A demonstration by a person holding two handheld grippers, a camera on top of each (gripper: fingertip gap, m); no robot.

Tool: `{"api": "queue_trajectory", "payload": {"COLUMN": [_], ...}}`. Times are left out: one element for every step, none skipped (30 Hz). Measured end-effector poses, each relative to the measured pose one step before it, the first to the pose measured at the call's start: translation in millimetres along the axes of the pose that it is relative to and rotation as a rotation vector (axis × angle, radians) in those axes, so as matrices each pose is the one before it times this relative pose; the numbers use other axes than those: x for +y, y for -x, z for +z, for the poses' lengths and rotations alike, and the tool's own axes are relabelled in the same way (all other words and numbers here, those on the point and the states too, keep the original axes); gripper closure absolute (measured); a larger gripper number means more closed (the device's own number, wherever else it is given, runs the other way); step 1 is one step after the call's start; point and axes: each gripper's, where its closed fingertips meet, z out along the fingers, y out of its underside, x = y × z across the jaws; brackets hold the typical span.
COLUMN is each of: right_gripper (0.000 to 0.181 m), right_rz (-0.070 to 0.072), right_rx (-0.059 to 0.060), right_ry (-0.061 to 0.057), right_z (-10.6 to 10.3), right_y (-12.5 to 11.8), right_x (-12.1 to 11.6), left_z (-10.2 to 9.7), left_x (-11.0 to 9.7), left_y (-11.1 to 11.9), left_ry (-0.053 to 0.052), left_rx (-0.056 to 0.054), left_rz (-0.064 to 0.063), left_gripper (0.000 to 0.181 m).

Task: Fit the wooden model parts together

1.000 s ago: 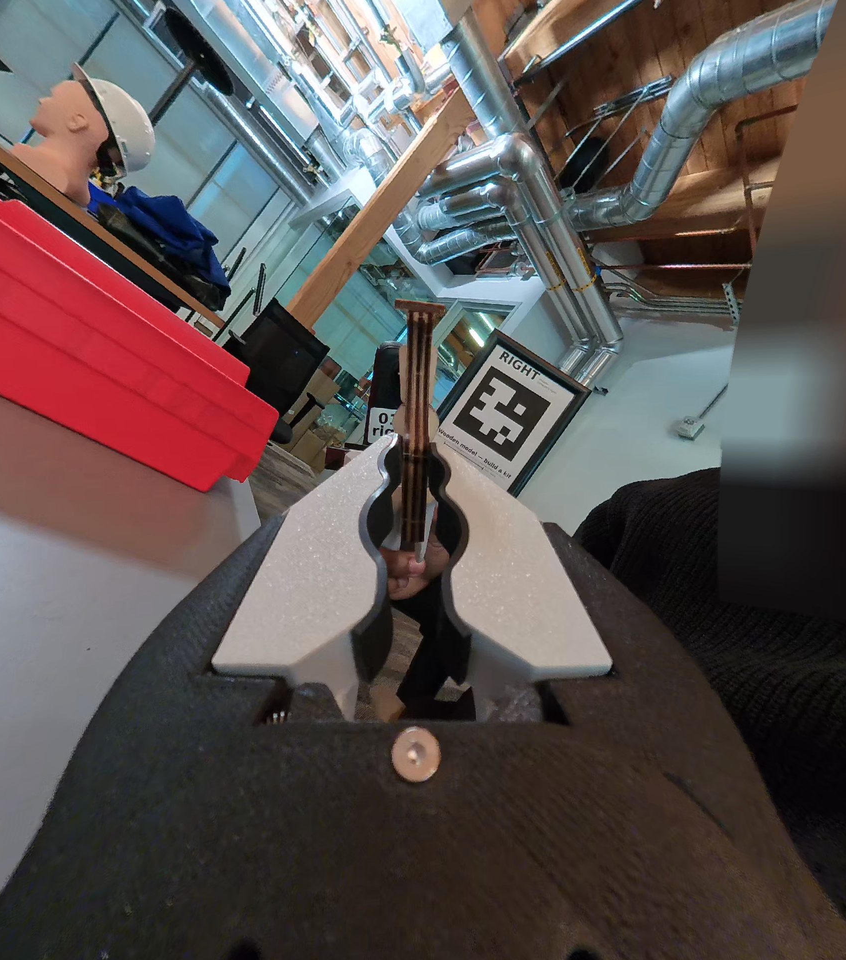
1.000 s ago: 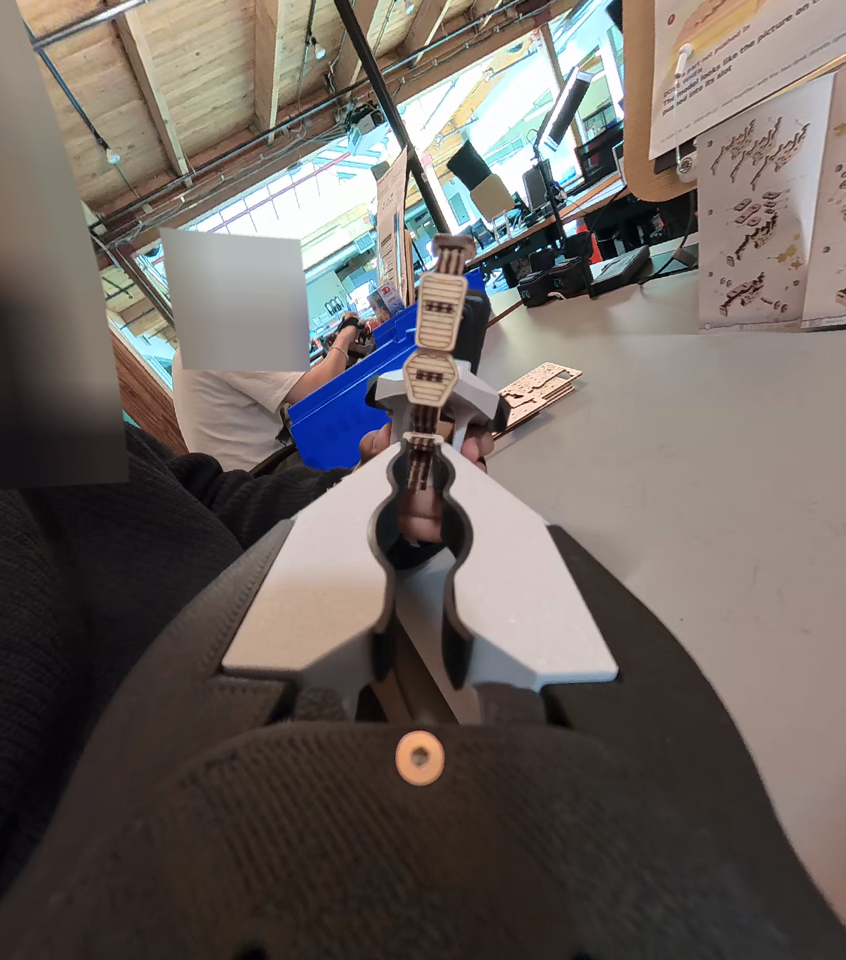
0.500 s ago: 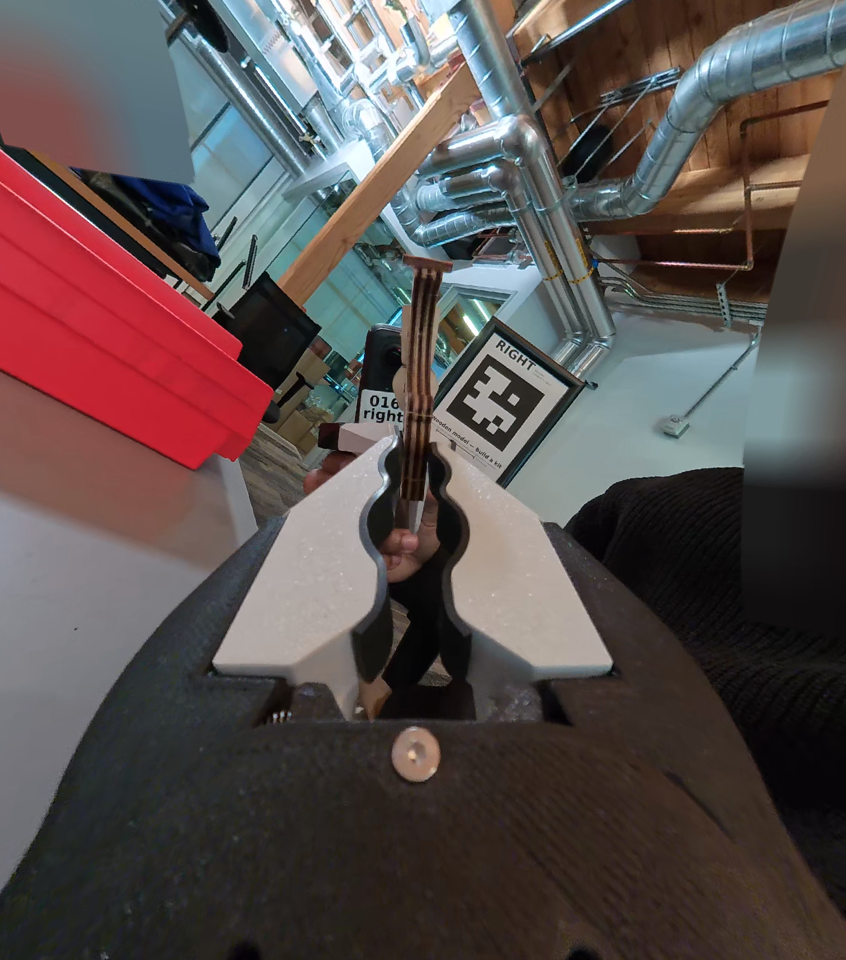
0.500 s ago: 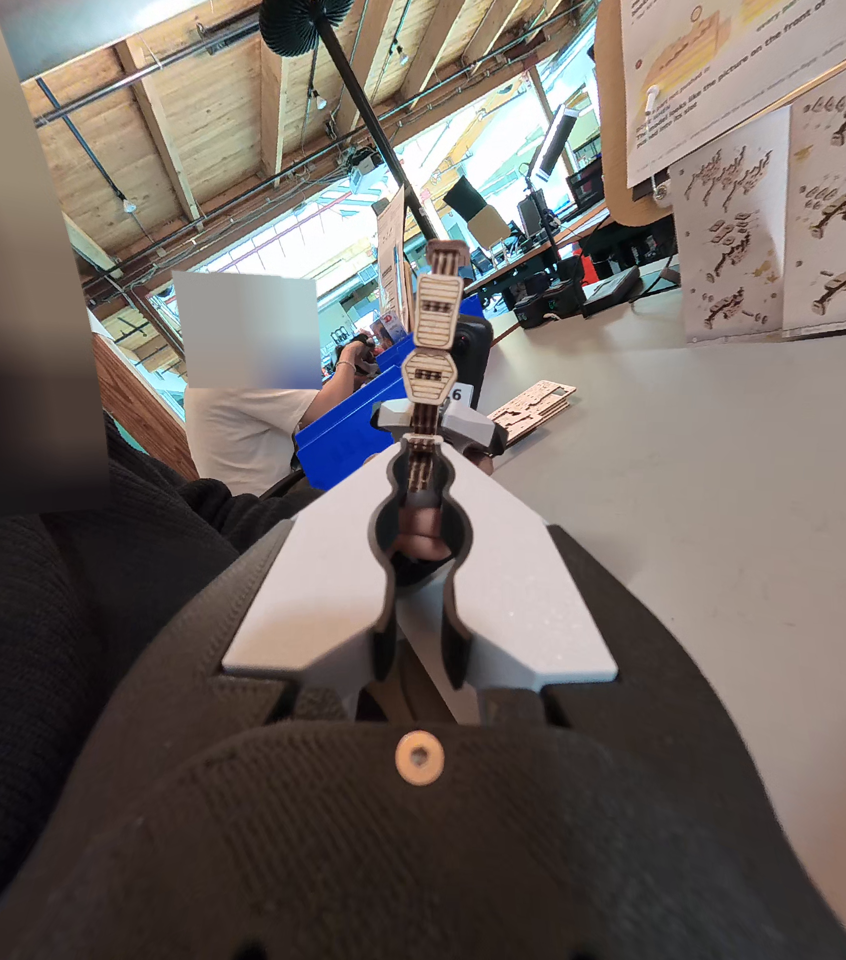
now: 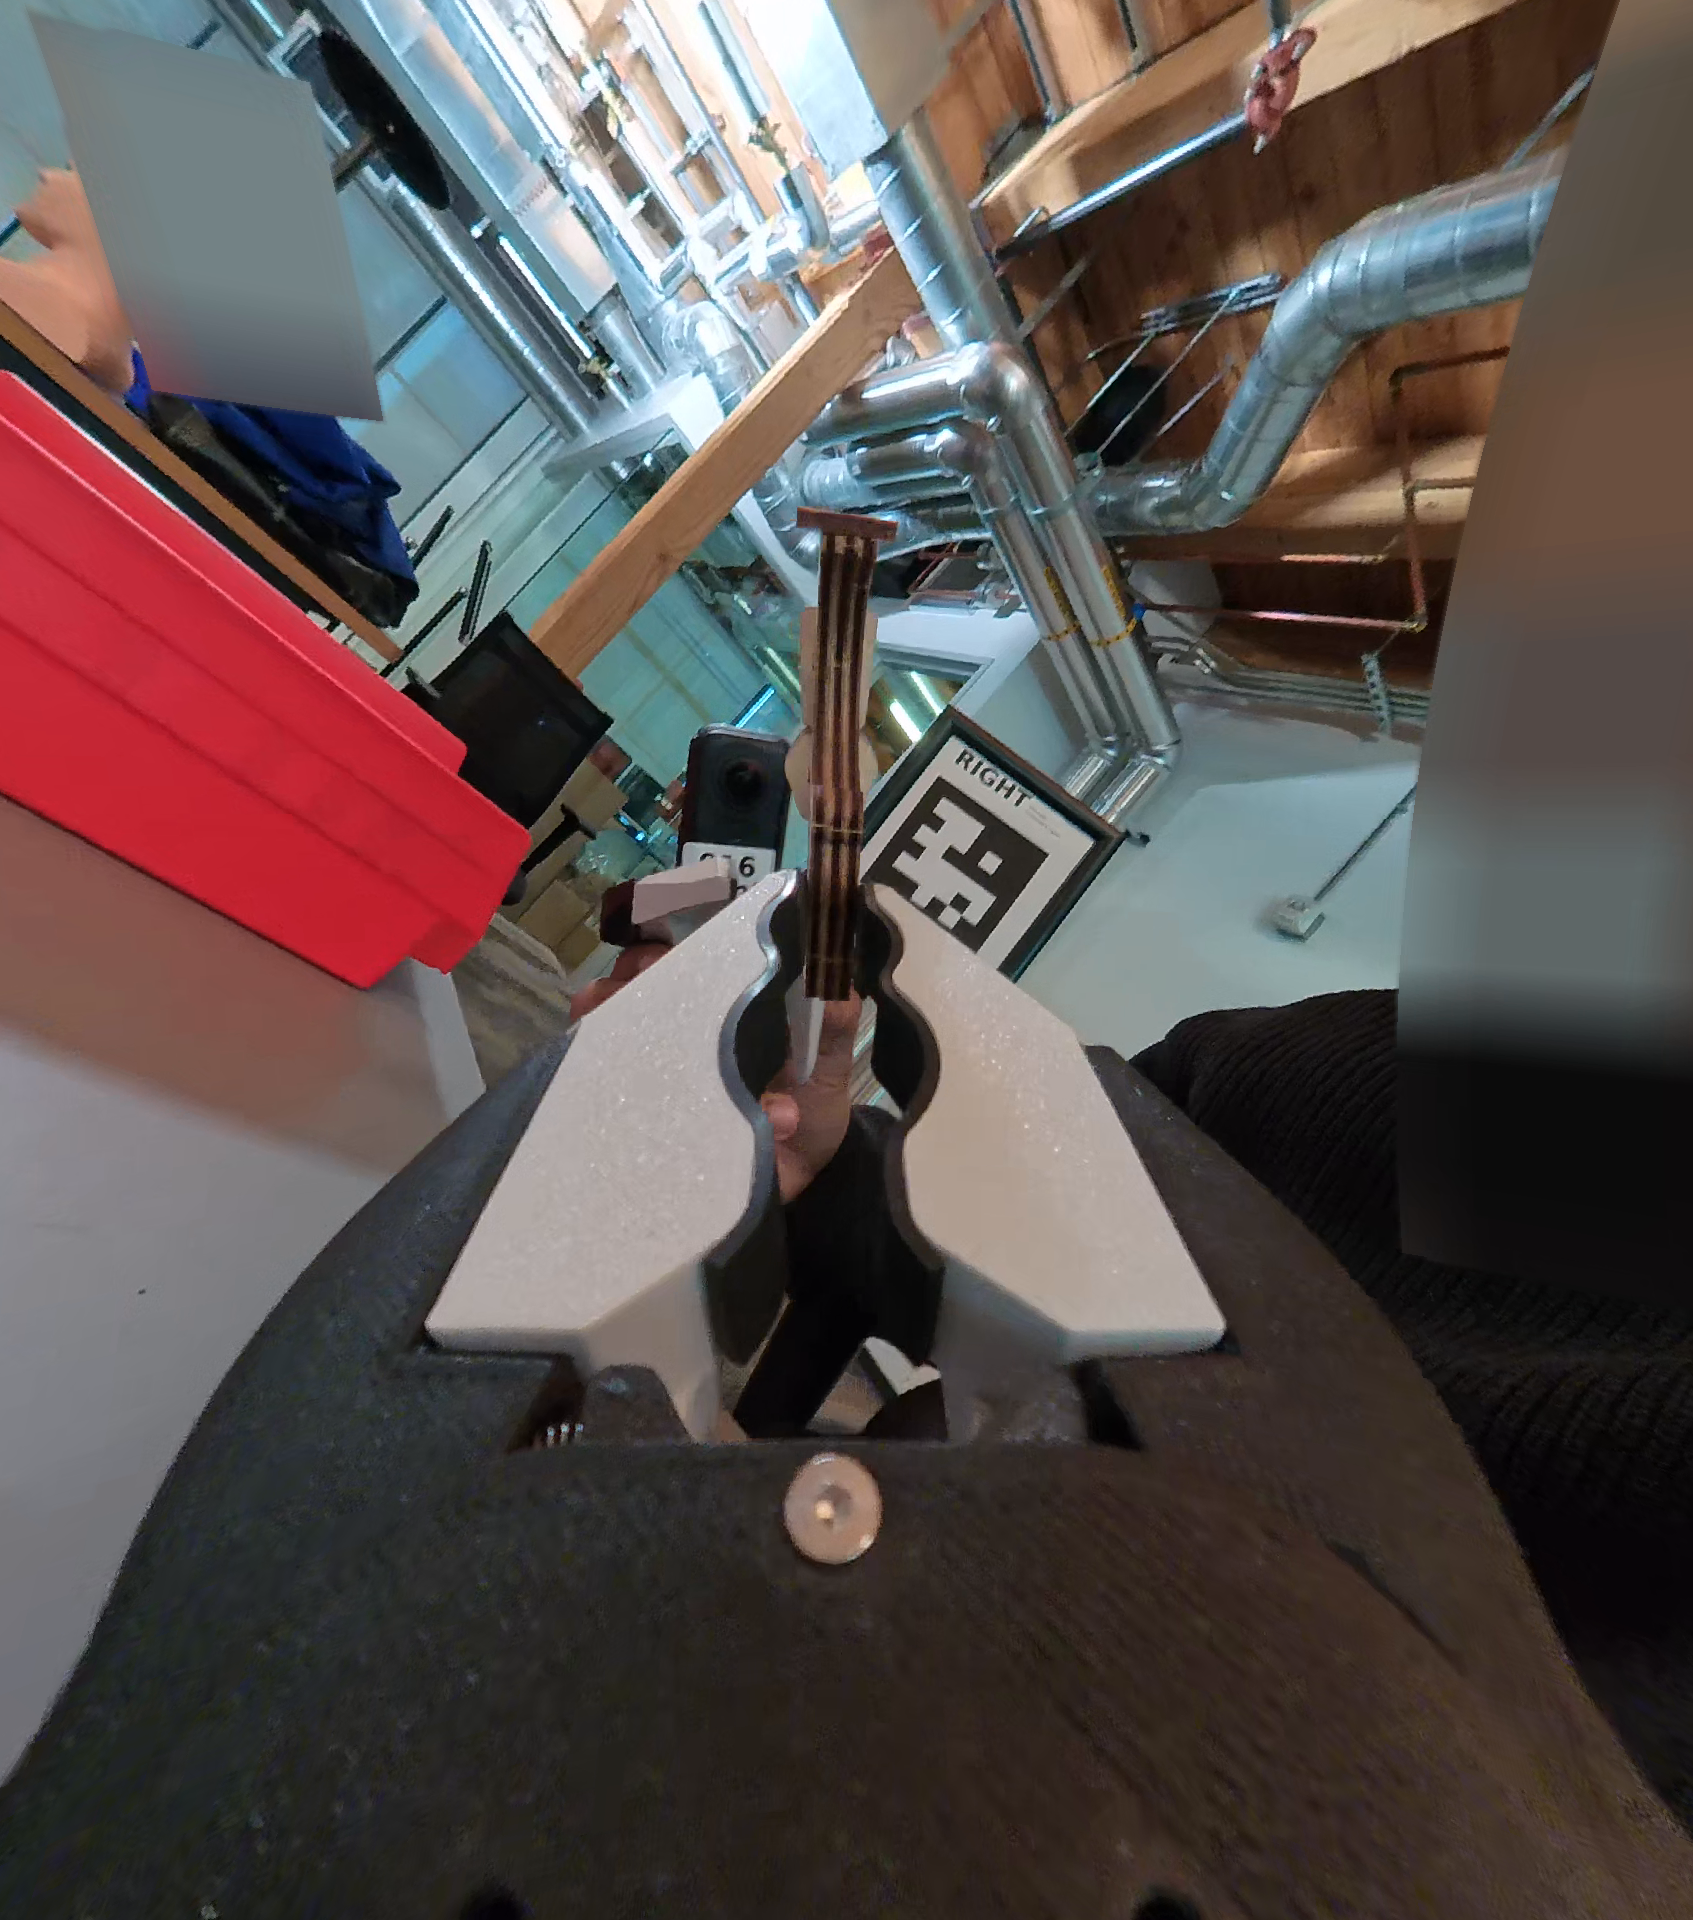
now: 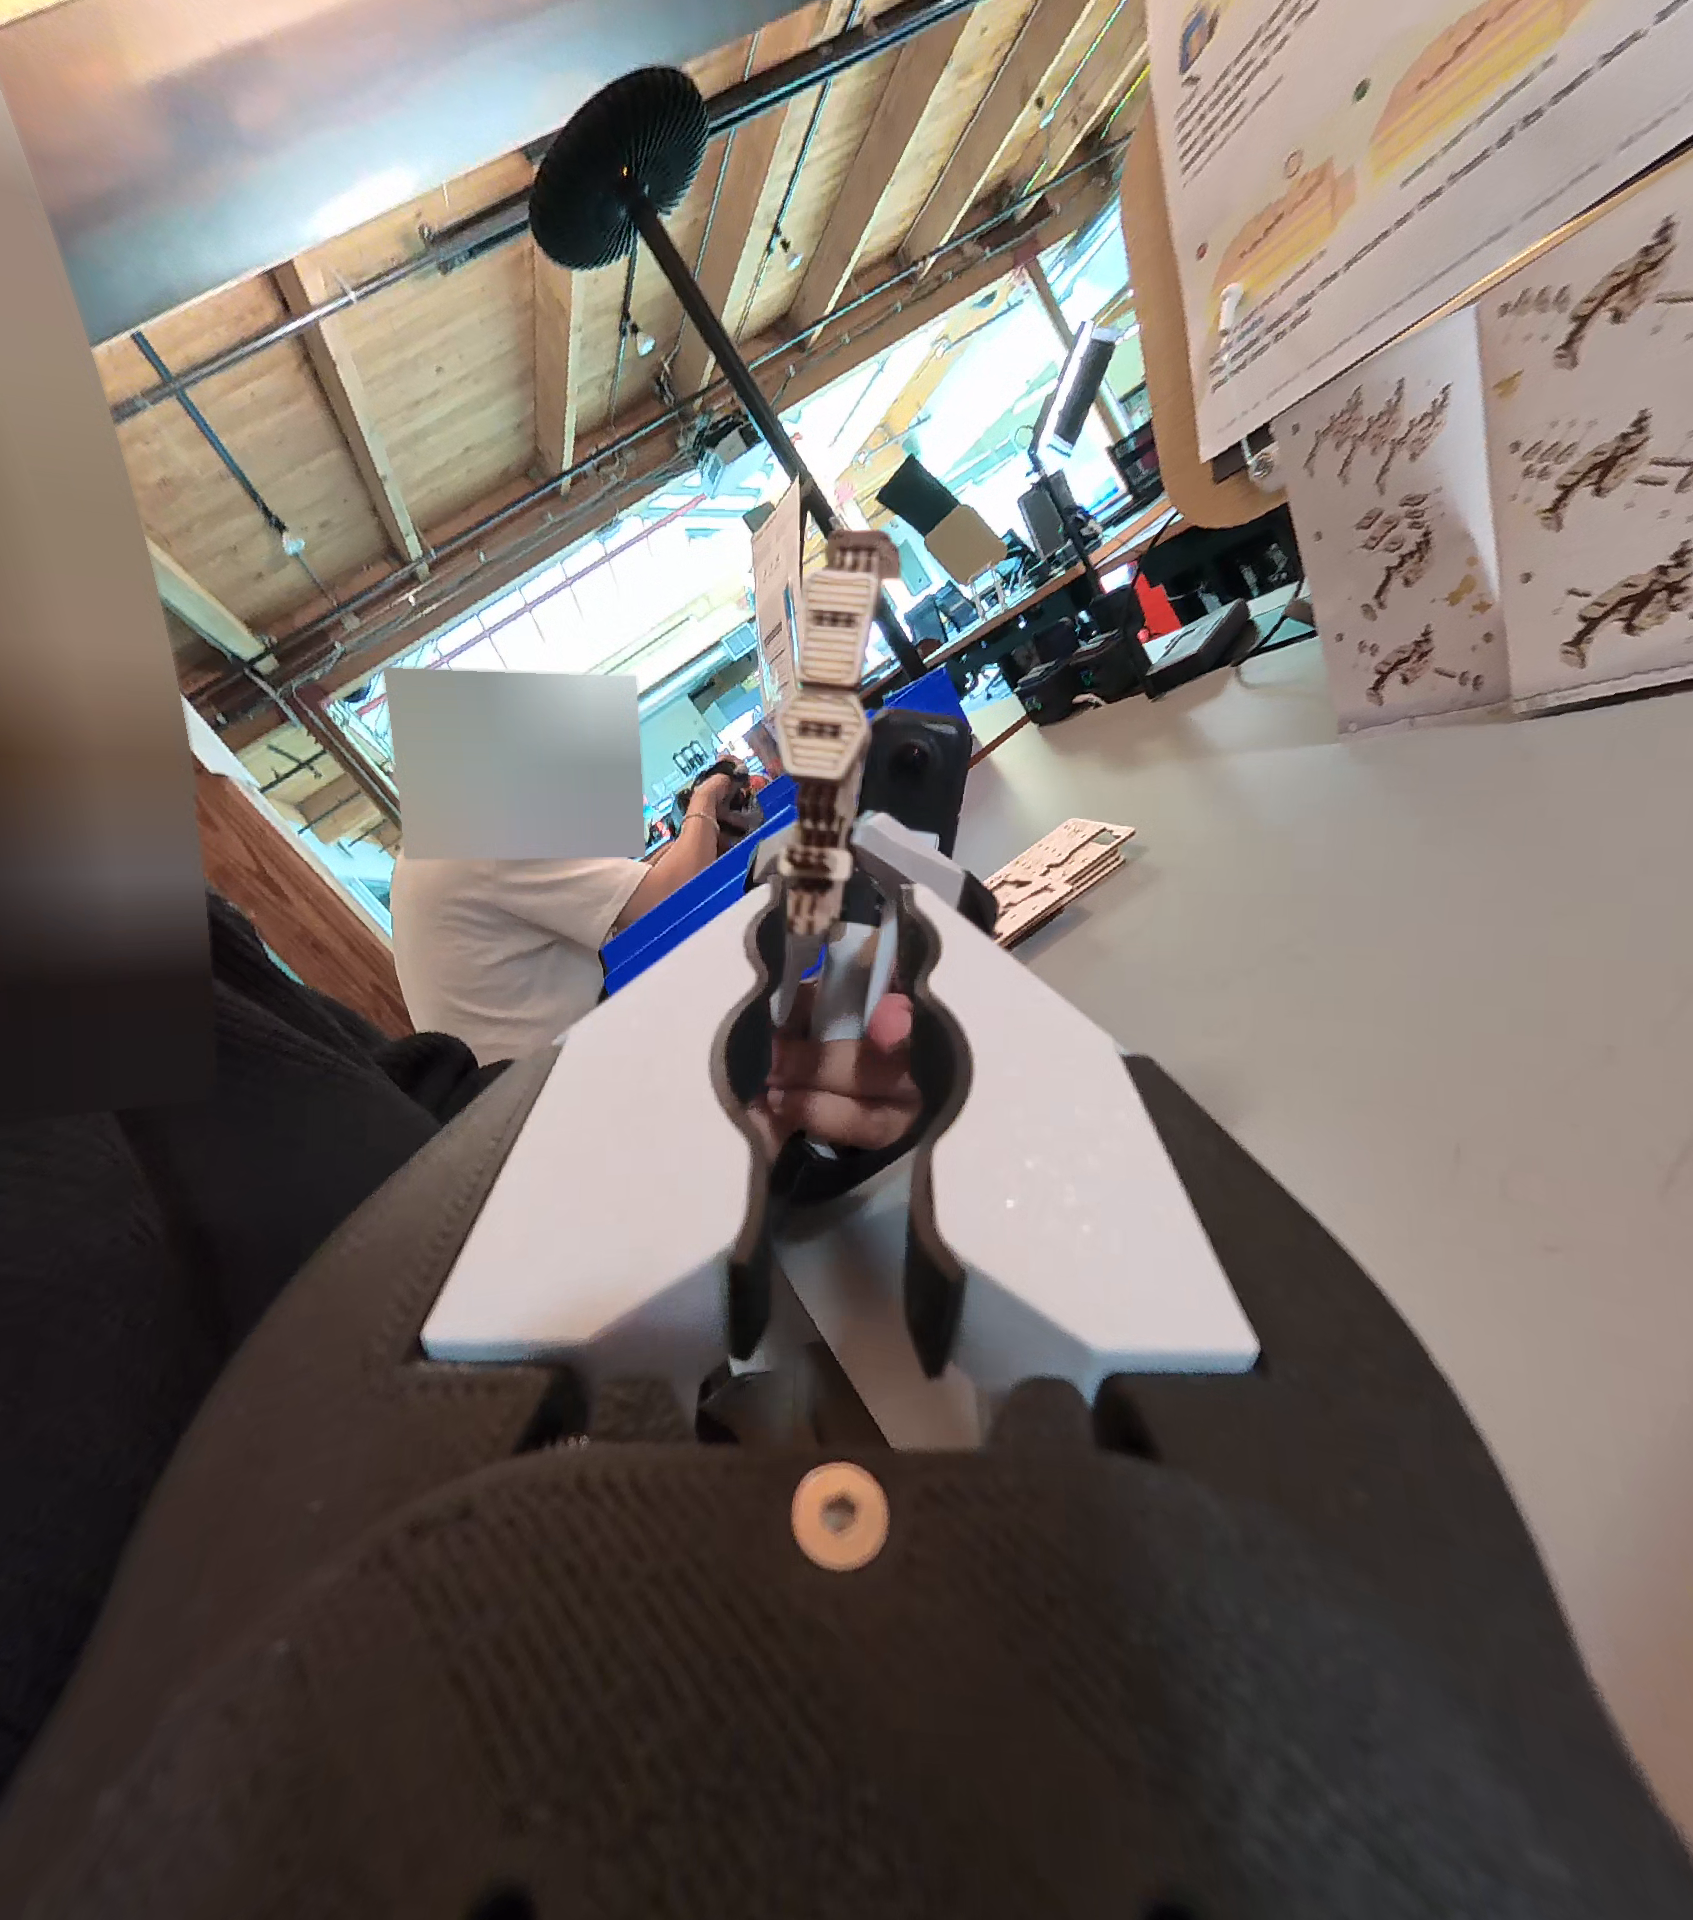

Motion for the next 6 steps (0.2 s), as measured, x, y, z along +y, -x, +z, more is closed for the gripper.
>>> {"api": "queue_trajectory", "payload": {"right_gripper": [0.161, 0.161, 0.161, 0.162, 0.162, 0.161], "right_rz": [0.0029, 0.0012, -0.0006, -0.0021, -0.0044, -0.0061], "right_rx": [0.0026, 0.0027, 0.0021, 0.0023, 0.0043, 0.0053], "right_ry": [-0.0041, -0.0020, 0.0004, 0.0037, 0.0064, 0.0075], "right_z": [-1.94, -0.37, -0.28, 0.03, 0.34, 0.39], "right_y": [-2.28, -1.25, -1.14, -1.21, -1.70, -1.56], "right_x": [-0.87, -0.21, 0.18, 0.69, 1.28, 1.37], "left_z": [-0.93, -1.10, -1.05, -1.17, -1.05, -1.07], "left_x": [-2.14, -2.20, -2.27, -2.08, -2.29, -2.59], "left_y": [-1.13, -1.03, -0.29, -0.93, -1.31, -1.87], "left_ry": [-0.0143, -0.0151, -0.0145, -0.0128, -0.0134, -0.0152], "left_rx": [0.0120, 0.0119, 0.0072, 0.0104, 0.0134, 0.0169], "left_rz": [-0.0097, -0.0089, -0.0077, -0.0059, -0.0073, -0.0087], "left_gripper": [0.175, 0.174, 0.174, 0.174, 0.174, 0.174]}}
